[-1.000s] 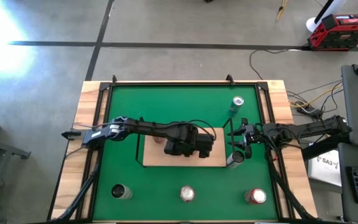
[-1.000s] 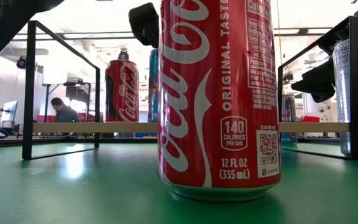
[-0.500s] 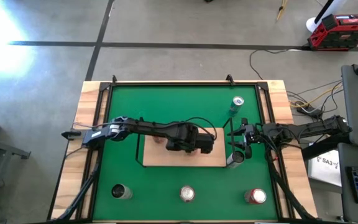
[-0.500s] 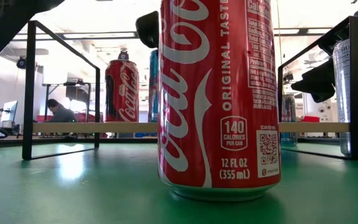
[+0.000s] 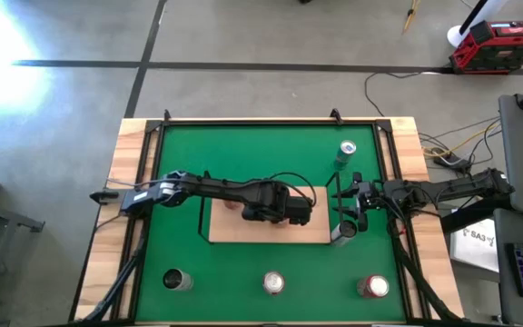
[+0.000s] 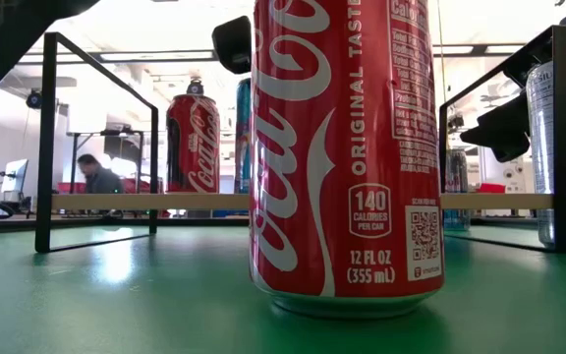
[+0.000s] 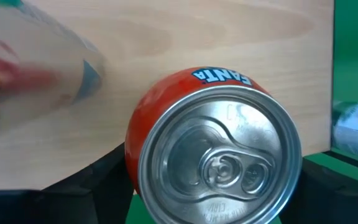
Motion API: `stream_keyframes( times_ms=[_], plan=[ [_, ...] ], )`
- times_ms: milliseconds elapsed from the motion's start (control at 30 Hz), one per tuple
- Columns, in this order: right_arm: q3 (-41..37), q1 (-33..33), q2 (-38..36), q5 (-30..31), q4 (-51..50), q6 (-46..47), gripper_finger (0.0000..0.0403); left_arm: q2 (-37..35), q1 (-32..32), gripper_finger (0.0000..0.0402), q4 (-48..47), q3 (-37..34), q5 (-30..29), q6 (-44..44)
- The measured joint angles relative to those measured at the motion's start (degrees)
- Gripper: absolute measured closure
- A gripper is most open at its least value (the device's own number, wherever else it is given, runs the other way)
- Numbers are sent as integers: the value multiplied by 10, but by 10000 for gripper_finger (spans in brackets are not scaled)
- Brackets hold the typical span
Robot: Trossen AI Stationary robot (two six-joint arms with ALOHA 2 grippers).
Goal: Place canned beverage on shelf
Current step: Put the top orange soda can on the shelf
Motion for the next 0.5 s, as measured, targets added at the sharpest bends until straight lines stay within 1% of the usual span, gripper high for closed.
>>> stream_keyframes(
  times_ms=[133,267,500],
  plan=[
    [0,0,0,0,0,0,207,0,-2,103,20,0,3,-8],
    [0,0,0,0,0,0,207,0,-2,100,27,0,3,-7],
    [0,0,0,0,0,0,207,0,-1,99,35,-1,-36,2]
  ],
)
